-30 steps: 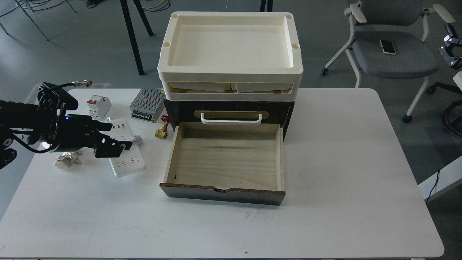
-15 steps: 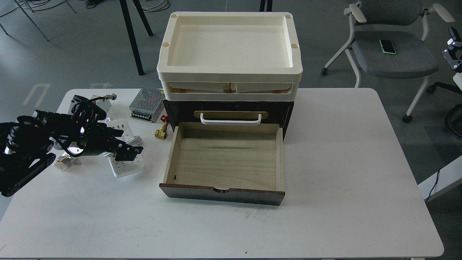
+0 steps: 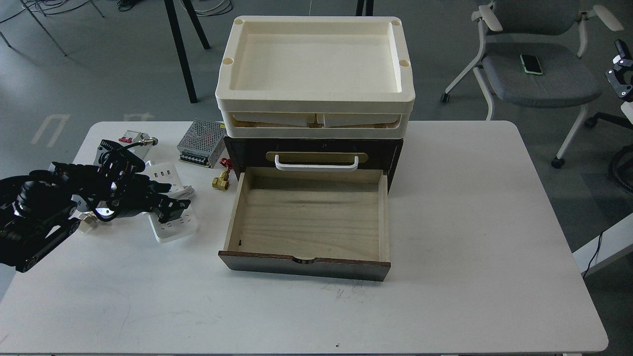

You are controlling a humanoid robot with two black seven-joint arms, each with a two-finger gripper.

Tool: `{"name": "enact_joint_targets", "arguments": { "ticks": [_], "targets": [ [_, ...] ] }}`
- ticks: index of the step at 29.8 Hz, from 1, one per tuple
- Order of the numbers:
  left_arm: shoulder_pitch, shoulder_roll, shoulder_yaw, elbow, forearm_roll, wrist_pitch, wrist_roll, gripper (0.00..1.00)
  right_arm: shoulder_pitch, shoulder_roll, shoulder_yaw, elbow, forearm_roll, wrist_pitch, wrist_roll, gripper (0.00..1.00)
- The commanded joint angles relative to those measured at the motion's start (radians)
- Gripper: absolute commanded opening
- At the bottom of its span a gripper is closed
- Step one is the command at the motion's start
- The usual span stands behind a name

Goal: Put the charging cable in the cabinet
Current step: 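Reach the left gripper down to the white power strip, then close the left gripper on the power strip and lift it, then carry the power strip over the open drawer and lower it in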

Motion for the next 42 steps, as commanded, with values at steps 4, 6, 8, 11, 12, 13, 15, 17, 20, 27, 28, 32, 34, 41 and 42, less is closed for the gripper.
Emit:
{"name": "enact_joint_targets", "arguments": {
  "ticks": [4,6,8,11,12,13,15,17,20,27,28,32,34,41,42],
  "targets": [
    [0.005,-0.03,0.002,0.078,0.001,0.064,0.0,0.63,-0.011,0.0,0.008,0.0,0.0,0.0,0.002,1.0],
    [0.005,-0.042,0.008,0.097,-0.002,0.071,0.0,0.63,-0.012,0.0,0.008,-0.001,0.0,0.0,0.002,1.0],
    [0.005,-0.045,0.024,0.103,-0.005,0.072,0.0,0.62,-0.012,0.0,0.009,-0.003,0.0,0.0,0.002,1.0],
    [0.008,-0.047,0.03,0.103,-0.008,0.087,0.0,0.62,-0.014,0.0,0.012,-0.005,0.0,0.0,0.002,1.0],
    [0.009,-0.047,0.03,0.103,-0.008,0.092,0.0,0.6,-0.015,0.0,0.012,-0.006,0.0,0.0,0.002,1.0],
    [0.012,-0.047,0.031,0.101,-0.008,0.094,0.0,0.57,-0.017,0.0,0.014,-0.006,0.0,0.0,0.002,1.0],
    [0.014,-0.045,0.036,0.101,-0.008,0.095,0.0,0.46,-0.018,0.0,0.017,-0.006,0.0,0.0,0.002,1.0],
    [0.012,-0.045,0.05,0.101,-0.008,0.095,0.0,0.18,-0.023,0.0,0.02,-0.006,0.0,0.0,0.002,1.0],
    [0.002,-0.045,0.064,0.097,-0.008,0.1,0.0,0.04,-0.029,0.0,0.034,-0.008,0.0,0.0,0.002,1.0],
    [-0.006,-0.032,0.064,0.091,-0.016,0.107,0.0,0.0,-0.046,0.0,0.049,-0.008,0.0,0.0,0.002,1.0],
    [-0.011,-0.024,0.064,0.089,-0.022,0.097,0.0,0.0,-0.046,0.0,0.051,-0.009,0.0,0.0,0.002,1.0],
    [-0.035,0.077,0.055,-0.01,-0.083,-0.003,0.0,0.0,-0.055,0.0,0.054,-0.012,0.0,0.0,0.002,1.0],
    [-0.04,0.157,0.047,-0.113,-0.143,-0.047,0.0,0.0,-0.057,0.0,0.054,-0.012,0.0,0.0,0.002,1.0],
    [-0.072,0.428,0.033,-0.505,-0.474,-0.164,0.0,0.0,-0.057,0.0,0.077,-0.02,0.0,0.0,0.004,1.0],
    [-0.072,0.46,0.03,-0.567,-0.523,-0.172,0.0,0.0,-0.057,0.0,0.08,-0.027,0.0,0.0,0.004,1.0]
  ]
}}
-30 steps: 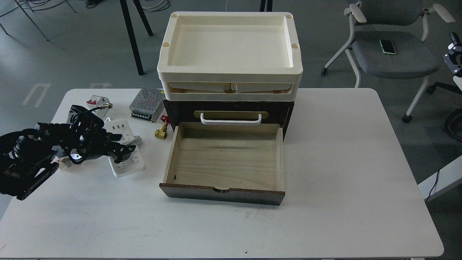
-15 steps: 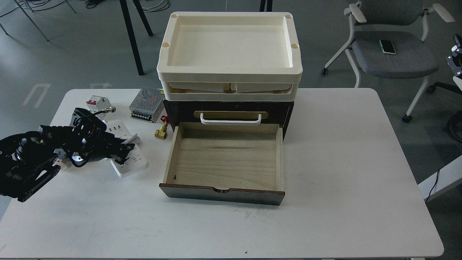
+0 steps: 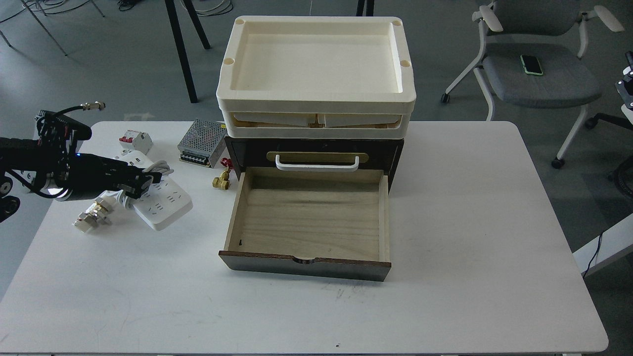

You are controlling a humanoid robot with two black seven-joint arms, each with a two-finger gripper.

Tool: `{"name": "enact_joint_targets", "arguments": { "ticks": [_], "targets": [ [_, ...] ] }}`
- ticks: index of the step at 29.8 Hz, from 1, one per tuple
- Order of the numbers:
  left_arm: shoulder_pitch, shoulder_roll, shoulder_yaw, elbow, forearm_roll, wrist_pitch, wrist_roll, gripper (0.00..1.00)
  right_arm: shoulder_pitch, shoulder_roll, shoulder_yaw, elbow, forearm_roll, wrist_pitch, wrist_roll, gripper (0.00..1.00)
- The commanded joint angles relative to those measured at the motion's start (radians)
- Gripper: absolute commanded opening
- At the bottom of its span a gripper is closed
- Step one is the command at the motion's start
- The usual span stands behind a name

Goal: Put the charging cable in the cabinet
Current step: 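Carry the power strip over the open drawer and lower it in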

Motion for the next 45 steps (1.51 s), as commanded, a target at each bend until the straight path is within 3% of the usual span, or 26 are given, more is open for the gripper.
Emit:
{"name": "enact_joint_targets", "arguments": {
  "ticks": [1,4,6,11,20,37,43,45],
  "targets": [
    [-0.002,0.134,-0.012,-0.23,-0.196,-0.038,0.0,0.0,0.0,0.0,0.013,-0.02,0.0,0.0,0.0,1.0],
    [-0.001,0.174,-0.015,-0.372,-0.337,-0.042,0.0,0.0,0.0,-0.006,0.013,-0.031,0.0,0.0,0.0,1.0],
    [0.002,0.156,-0.015,-0.404,-0.401,-0.042,0.0,0.0,0.0,-0.018,0.012,-0.029,0.0,0.0,0.0,1.0],
    [0.028,-0.034,-0.002,-0.389,-0.474,-0.051,0.0,0.0,0.0,-0.032,0.012,-0.031,0.0,0.0,-0.002,1.0],
    [0.041,-0.31,-0.001,-0.145,-0.569,-0.056,0.0,0.0,-0.003,-0.044,0.012,-0.031,0.0,0.0,-0.002,1.0],
    [0.096,-0.516,0.044,0.222,-0.567,-0.044,0.0,0.0,-0.014,-0.043,0.015,-0.027,0.0,0.0,-0.002,1.0],
    [0.113,-0.56,0.039,0.249,-0.569,-0.044,0.0,0.0,-0.022,-0.044,0.016,-0.027,0.0,0.0,-0.002,1.0],
    [0.119,-0.562,0.033,0.249,-0.572,-0.044,0.0,0.06,-0.023,-0.044,0.016,-0.027,0.0,0.0,-0.002,1.0]
  ]
}}
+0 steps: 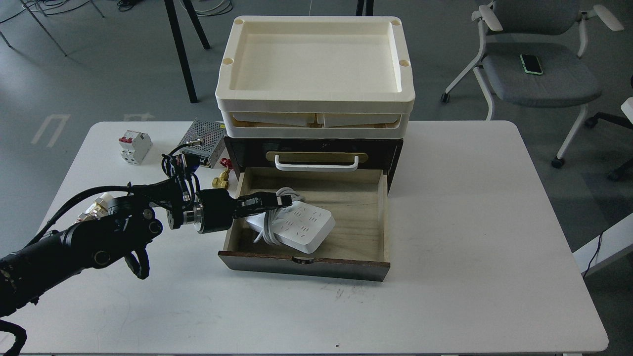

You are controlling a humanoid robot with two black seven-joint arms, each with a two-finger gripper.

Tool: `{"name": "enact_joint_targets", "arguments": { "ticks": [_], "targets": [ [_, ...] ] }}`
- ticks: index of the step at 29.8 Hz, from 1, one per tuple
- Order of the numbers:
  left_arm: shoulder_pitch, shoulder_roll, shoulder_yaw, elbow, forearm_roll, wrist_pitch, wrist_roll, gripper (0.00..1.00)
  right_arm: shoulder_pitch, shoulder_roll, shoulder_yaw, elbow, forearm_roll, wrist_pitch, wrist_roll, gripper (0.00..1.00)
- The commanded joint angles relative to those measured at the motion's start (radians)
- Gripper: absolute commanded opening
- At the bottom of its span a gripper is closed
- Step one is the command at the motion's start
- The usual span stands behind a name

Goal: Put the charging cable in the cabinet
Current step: 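Carry the power strip over the open drawer and lower it in, then open the left gripper and withdraw it from the drawer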

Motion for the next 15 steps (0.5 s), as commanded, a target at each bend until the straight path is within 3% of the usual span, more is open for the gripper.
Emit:
{"name": "enact_joint_targets", "arguments": {
  "ticks": [1,5,7,10,15],
  "targets": [
    [0.01,-0.005,-0.008,0.002,-0.007,-0.004,0.0,0.08,-0.005,-0.001,0.001,0.0,0.0,0.0,0.0,1.0],
    [0.01,-0.006,-0.008,0.0,-0.066,-0.015,0.0,0.42,-0.008,-0.001,0.001,0.0,0.0,0.0,0.0,1.0],
    [0.01,-0.006,-0.008,-0.005,-0.1,-0.015,0.0,0.68,-0.012,-0.001,0.001,0.0,0.002,0.0,0.002,1.0],
    [0.01,-0.006,-0.009,-0.008,-0.122,-0.015,0.0,0.81,-0.012,-0.001,0.001,0.0,0.002,0.0,0.002,1.0],
    [0.007,0.004,-0.012,-0.009,-0.166,-0.011,0.0,0.91,-0.014,-0.001,0.001,0.0,0.002,0.0,0.002,1.0]
  ]
}}
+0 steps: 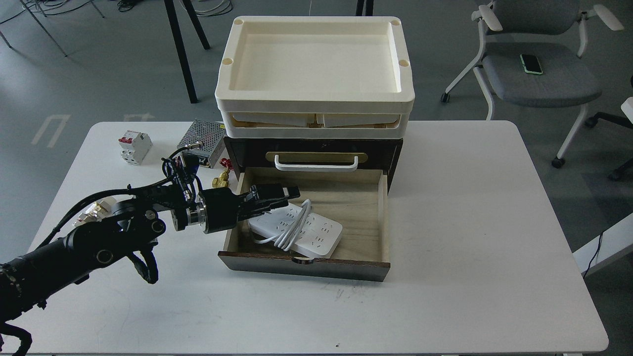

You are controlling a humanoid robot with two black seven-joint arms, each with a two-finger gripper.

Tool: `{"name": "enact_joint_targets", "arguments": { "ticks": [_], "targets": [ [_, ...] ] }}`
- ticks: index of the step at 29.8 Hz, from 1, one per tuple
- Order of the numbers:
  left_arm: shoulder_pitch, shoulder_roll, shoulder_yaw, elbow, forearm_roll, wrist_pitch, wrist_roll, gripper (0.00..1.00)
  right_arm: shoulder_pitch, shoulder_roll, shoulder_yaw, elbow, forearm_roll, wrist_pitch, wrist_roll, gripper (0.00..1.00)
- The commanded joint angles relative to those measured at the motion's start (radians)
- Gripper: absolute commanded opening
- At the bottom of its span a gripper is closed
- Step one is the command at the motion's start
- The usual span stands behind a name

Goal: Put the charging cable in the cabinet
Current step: 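Open the left gripper and withdraw it from the drawer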

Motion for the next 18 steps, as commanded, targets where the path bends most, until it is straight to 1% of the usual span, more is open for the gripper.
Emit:
{"name": "enact_joint_targets", "arguments": {
  "ticks": [1,4,6,9,12,15,18],
  "targets": [
    [-0.004,0.018,-0.005,-0.002,-0.038,-0.003,0.0,0.92,0.0,0.0,0.0,0.0,0.0,0.0,0.003,1.0],
    [0.002,0.058,-0.032,-0.002,-0.079,-0.009,0.0,0.94,-0.002,0.0,0.0,-0.002,0.0,0.0,0.015,1.0],
    [0.003,0.115,-0.039,-0.005,-0.086,-0.05,0.0,0.94,-0.002,0.0,0.0,-0.002,0.0,0.0,0.017,1.0],
    [-0.001,0.198,-0.046,-0.003,-0.095,-0.05,0.0,0.94,-0.002,0.0,0.0,0.0,0.0,0.0,0.017,1.0],
    [0.002,0.271,-0.097,0.014,-0.165,-0.05,0.0,0.95,-0.003,0.002,0.0,0.009,0.0,0.0,0.017,1.0],
    [0.003,0.307,-0.161,0.072,-0.311,-0.05,0.0,0.96,-0.003,0.012,0.001,0.032,0.0,0.0,0.017,1.0],
    [-0.012,0.308,-0.255,0.135,-0.539,-0.05,0.0,0.97,-0.003,0.026,0.007,0.128,0.0,0.0,0.018,1.0]
  ]
}}
